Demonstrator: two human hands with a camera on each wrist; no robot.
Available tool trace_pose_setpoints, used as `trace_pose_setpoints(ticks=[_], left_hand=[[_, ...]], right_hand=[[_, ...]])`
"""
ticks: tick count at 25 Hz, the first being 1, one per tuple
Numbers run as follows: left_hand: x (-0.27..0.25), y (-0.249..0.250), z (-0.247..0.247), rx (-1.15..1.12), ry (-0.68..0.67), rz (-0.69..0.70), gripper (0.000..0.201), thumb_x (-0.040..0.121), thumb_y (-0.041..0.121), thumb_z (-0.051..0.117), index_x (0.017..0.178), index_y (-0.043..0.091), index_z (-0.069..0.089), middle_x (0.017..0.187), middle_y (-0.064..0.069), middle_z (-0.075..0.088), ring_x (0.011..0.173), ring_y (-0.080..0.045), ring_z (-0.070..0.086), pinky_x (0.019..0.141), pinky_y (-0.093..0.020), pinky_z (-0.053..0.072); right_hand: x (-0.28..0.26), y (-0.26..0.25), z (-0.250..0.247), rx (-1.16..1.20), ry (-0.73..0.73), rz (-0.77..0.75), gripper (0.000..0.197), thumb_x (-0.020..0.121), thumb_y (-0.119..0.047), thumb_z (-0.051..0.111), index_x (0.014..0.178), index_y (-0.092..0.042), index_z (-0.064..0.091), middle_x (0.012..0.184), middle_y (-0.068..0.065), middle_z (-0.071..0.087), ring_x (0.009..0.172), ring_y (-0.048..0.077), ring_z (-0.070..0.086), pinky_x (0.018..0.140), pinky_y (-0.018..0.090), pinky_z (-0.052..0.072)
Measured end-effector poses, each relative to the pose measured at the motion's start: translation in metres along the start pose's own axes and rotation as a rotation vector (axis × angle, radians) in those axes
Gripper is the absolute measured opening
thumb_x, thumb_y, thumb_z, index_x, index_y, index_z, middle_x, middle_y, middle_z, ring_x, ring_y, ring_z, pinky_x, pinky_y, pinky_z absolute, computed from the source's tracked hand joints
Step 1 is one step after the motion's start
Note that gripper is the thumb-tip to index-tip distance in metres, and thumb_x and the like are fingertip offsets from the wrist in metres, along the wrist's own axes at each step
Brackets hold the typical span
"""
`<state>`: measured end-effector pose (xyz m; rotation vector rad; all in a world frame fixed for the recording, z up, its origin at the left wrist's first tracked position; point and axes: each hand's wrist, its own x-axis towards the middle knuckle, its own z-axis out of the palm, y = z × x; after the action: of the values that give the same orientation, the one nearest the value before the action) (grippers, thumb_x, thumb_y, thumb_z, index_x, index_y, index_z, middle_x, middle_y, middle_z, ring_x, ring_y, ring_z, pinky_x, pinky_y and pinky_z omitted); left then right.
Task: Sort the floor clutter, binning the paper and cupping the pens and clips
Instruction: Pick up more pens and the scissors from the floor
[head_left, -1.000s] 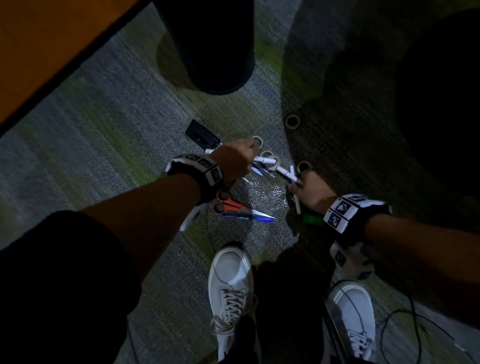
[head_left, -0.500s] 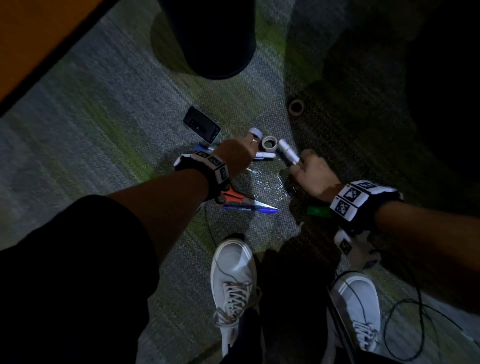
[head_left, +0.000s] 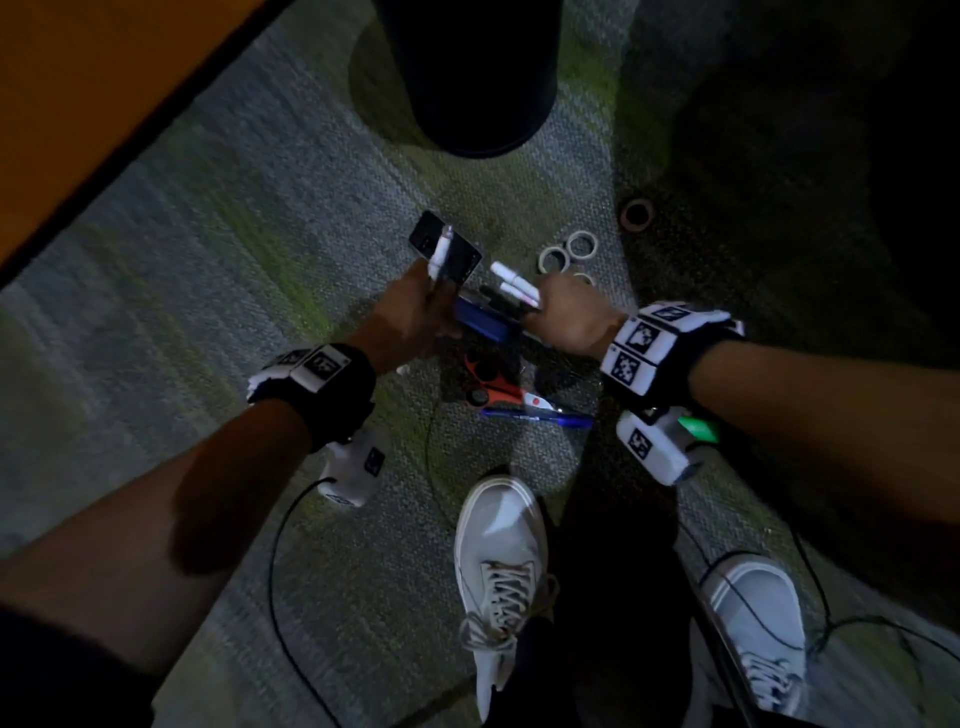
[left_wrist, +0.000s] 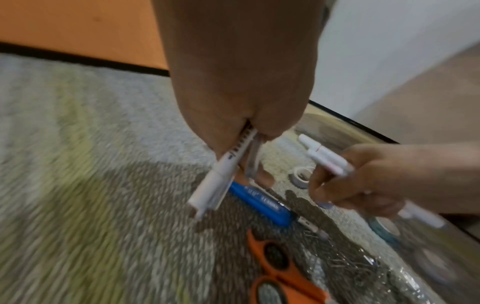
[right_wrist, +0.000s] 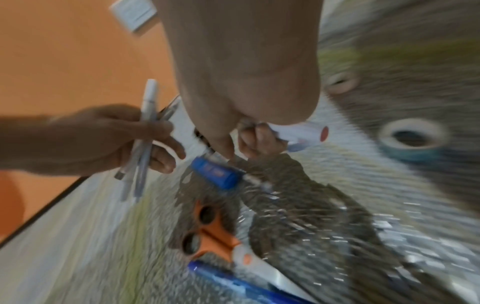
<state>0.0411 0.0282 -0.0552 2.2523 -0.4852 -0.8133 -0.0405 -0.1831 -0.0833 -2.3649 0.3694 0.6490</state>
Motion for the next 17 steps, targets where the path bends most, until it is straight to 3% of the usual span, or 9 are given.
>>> trace_pose_setpoints(ticks=[3,5,6,8,9,11,14,15,17], left_hand=[[-0.021,-0.003,0.002,-0.004,-0.120,0.056,0.023,0.104,0.024,0.044,0.121,0.010,0.051,0.083,-0.012,0.063,0.069,-0.027,0.063,0.065,-0.047,0.053],[-0.033,0.001,0.013,0.067,-0.224,0.164,0.030,0.102,0.017,0.048,0.132,0.014,0.051,0.093,-0.010,0.061,0.073,-0.020,0.052,0.065,-0.035,0.040],[-0.037,0.000,0.021,0.146,-0.261,0.224,0.035,0.101,0.018,0.051,0.136,0.015,0.050,0.102,-0.008,0.062,0.079,-0.013,0.050,0.068,-0.026,0.035],[-0.042,-0.005,0.039,0.311,-0.344,0.304,0.040,0.098,0.030,0.056,0.138,0.026,0.051,0.113,0.004,0.064,0.089,-0.005,0.053,0.072,-0.020,0.036],[-0.044,-0.006,0.047,0.381,-0.387,0.336,0.039,0.096,0.036,0.058,0.134,0.029,0.054,0.113,0.008,0.065,0.093,-0.006,0.059,0.073,-0.023,0.041],[-0.047,-0.011,0.064,0.532,-0.456,0.419,0.036,0.090,0.038,0.065,0.121,0.021,0.062,0.110,-0.002,0.068,0.095,-0.024,0.067,0.074,-0.032,0.050],[-0.052,-0.012,0.088,0.706,-0.522,0.568,0.030,0.072,0.022,0.079,0.098,0.012,0.068,0.096,-0.011,0.067,0.079,-0.033,0.069,0.059,-0.033,0.056],[-0.051,-0.013,0.095,0.758,-0.519,0.570,0.028,0.071,0.019,0.076,0.096,0.011,0.068,0.094,-0.012,0.066,0.077,-0.033,0.069,0.055,-0.034,0.057],[-0.048,-0.013,0.107,0.846,-0.493,0.564,0.028,0.079,0.023,0.053,0.101,0.013,0.066,0.098,-0.012,0.064,0.081,-0.034,0.068,0.055,-0.040,0.057]], right_hand=[[0.009,-0.016,0.023,-0.178,-0.036,-0.087,0.033,0.091,-0.034,0.062,0.101,-0.002,0.061,0.103,0.023,0.066,0.089,0.038,0.065,0.069,0.038,0.050],[0.009,-0.019,0.032,-0.227,-0.021,-0.093,0.032,0.092,-0.033,0.061,0.107,-0.005,0.060,0.107,0.021,0.064,0.092,0.038,0.064,0.071,0.041,0.051],[0.008,-0.018,0.035,-0.243,-0.020,-0.103,0.031,0.091,-0.030,0.061,0.110,-0.005,0.058,0.110,0.021,0.062,0.096,0.039,0.062,0.072,0.041,0.049],[0.008,-0.015,0.036,-0.292,-0.051,-0.119,0.028,0.089,-0.019,0.061,0.111,-0.003,0.056,0.115,0.023,0.059,0.104,0.041,0.060,0.077,0.042,0.046],[0.007,-0.014,0.032,-0.303,-0.083,-0.121,0.027,0.088,-0.015,0.062,0.111,-0.002,0.056,0.116,0.024,0.060,0.105,0.041,0.060,0.079,0.041,0.047],[0.007,-0.007,0.021,-0.251,-0.122,-0.109,0.029,0.087,-0.014,0.064,0.111,0.001,0.059,0.114,0.025,0.063,0.104,0.040,0.062,0.079,0.039,0.048],[-0.003,0.011,-0.003,-0.082,-0.163,-0.042,0.029,0.086,-0.023,0.065,0.108,-0.004,0.059,0.098,0.020,0.068,0.083,0.032,0.065,0.067,0.031,0.047],[-0.009,0.018,-0.010,0.034,-0.163,-0.015,0.022,0.085,-0.022,0.064,0.103,-0.010,0.057,0.086,0.014,0.067,0.067,0.022,0.063,0.059,0.027,0.043],[-0.025,0.035,-0.020,0.374,-0.127,0.058,0.013,0.083,-0.014,0.060,0.090,-0.021,0.051,0.066,0.007,0.058,0.039,0.007,0.050,0.044,0.019,0.035]])
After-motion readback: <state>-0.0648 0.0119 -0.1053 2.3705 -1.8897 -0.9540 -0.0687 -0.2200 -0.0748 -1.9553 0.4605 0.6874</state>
